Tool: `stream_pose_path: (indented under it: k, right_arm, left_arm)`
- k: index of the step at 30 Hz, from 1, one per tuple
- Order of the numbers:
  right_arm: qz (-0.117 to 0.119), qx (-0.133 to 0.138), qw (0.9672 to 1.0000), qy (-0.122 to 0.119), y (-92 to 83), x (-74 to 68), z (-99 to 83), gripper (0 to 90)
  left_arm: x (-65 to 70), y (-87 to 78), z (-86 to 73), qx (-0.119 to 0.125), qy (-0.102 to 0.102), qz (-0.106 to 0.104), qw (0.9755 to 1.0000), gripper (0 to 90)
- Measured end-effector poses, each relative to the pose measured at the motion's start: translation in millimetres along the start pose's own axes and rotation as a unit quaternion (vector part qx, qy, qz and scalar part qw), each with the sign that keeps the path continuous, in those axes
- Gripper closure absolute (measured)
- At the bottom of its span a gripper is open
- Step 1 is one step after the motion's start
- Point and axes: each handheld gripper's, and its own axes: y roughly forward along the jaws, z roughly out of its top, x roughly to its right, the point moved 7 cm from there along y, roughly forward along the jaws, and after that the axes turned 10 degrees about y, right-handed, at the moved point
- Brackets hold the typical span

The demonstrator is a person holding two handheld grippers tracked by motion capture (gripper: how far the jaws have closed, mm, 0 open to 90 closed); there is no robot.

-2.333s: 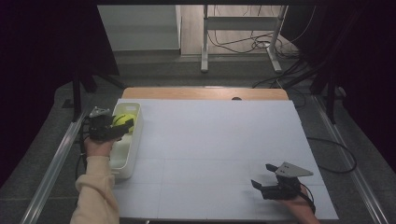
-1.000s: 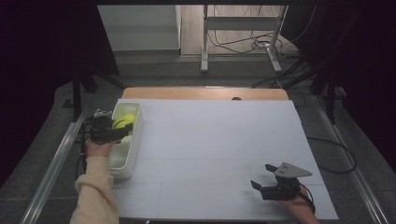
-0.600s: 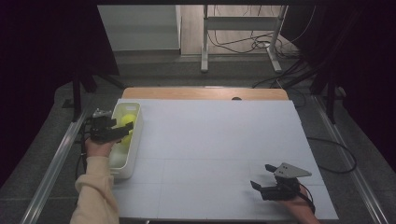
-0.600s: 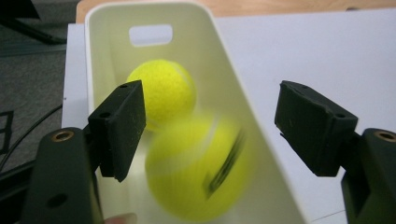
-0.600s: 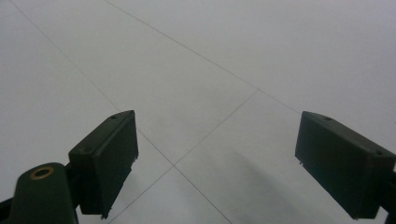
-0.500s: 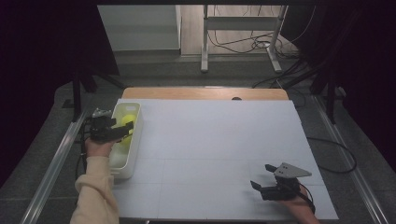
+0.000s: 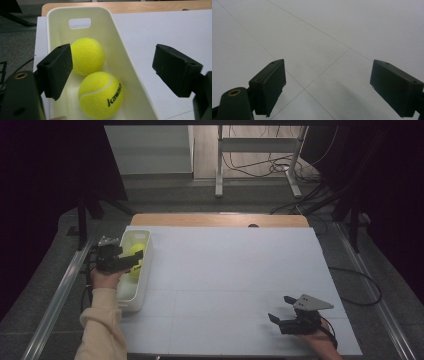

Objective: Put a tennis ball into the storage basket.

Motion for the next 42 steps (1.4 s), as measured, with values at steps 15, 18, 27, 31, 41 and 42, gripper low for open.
stream_pose_path:
  k: [15, 18, 27, 31, 41, 42]
  right_arm:
    - [-0.003, 0.002, 1.0000, 0.002, 0.1, 0.5, 0.3, 13.7]
    - [-0.006, 0.007, 1.0000, 0.002, -1.2, 1.3, 1.4, 13.8]
    - [-0.005, 0.009, 0.9999, 0.002, -3.6, 1.4, 0.8, 13.8]
    - [-0.001, 0.013, 0.9999, 0.005, -4.2, 1.0, 0.9, 13.8]
    - [0.001, 0.021, 0.9998, 0.004, -10.0, -0.6, 0.4, 13.7]
    - [0.001, 0.021, 0.9998, 0.004, -10.6, -0.7, 0.0, 13.8]
  left_arm:
    - [30.5, -27.9, 18.4, 0.071, 0.013, -0.069, 0.9950, 13.2]
    - [39.7, -31.5, 19.1, 0.077, 0.019, -0.084, 0.9934, 13.1]
    - [62.8, -38.9, 19.0, 0.083, 0.052, -0.104, 0.9897, 12.6]
    - [77.5, -40.6, 17.0, 0.087, 0.070, -0.117, 0.9868, 12.6]
    - [107.7, -33.6, 1.2, 0.082, 0.103, -0.135, 0.9819, 12.2]
    - [113.7, -32.7, -2.5, 0.078, 0.110, -0.142, 0.9807, 12.2]
